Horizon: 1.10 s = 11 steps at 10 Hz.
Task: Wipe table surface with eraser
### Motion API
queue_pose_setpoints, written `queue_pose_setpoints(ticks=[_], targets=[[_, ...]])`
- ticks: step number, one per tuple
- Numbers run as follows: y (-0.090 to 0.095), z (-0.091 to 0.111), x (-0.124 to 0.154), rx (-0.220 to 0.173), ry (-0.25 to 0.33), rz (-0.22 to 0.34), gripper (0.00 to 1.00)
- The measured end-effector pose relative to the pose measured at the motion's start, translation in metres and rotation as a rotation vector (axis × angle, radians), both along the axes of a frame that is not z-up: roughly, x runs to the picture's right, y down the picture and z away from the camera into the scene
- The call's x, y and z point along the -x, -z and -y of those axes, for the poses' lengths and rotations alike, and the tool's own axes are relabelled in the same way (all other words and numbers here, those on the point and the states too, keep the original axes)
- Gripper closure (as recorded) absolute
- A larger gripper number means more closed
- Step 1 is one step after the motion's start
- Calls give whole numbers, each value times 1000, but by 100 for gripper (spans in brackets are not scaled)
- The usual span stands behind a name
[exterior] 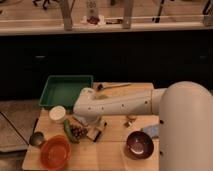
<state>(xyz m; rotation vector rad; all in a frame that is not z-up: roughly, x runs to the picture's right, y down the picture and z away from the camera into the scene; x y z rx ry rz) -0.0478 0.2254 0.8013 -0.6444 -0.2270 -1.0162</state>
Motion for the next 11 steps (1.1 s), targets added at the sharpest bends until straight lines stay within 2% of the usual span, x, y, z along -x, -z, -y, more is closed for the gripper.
queue_pose_setpoints(ticks=[3, 5, 8, 9, 11], targets=[[25, -29, -10, -3, 19, 15, 96], [32, -36, -31, -10, 4, 0, 96], [32, -31, -73, -22, -60, -53, 96], [30, -27, -77, -26, -78, -61, 96], [18, -9, -93, -38, -114, -90, 96]])
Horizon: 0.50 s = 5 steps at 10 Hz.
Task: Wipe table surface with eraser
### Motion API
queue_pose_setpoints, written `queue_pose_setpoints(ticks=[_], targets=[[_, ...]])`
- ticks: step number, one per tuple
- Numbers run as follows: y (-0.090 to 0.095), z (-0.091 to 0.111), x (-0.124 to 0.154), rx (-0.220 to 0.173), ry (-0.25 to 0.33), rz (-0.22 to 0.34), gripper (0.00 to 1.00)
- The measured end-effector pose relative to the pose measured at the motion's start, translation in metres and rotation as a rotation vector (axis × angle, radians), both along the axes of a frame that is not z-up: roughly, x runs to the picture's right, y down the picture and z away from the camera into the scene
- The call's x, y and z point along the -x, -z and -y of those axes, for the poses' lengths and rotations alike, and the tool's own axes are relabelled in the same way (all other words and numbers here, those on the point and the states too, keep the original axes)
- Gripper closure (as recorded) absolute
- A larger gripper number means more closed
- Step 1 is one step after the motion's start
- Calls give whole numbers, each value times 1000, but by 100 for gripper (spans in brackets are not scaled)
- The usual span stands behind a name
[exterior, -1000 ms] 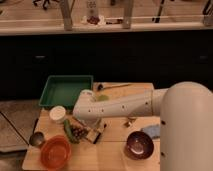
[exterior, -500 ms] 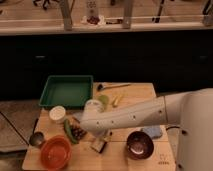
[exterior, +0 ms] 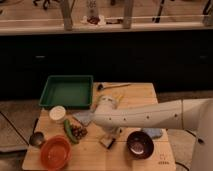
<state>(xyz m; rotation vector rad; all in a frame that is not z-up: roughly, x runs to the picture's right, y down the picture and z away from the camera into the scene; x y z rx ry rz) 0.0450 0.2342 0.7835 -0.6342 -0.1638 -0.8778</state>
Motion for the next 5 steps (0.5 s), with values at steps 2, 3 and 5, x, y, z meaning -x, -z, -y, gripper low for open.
queue_pose_setpoints(ticks=[2, 3, 5], targets=[[-14, 22, -4, -9, -16, -14, 96], [-20, 30, -4, -8, -19, -18, 96], [-32, 40, 10, 2, 0, -5, 96]])
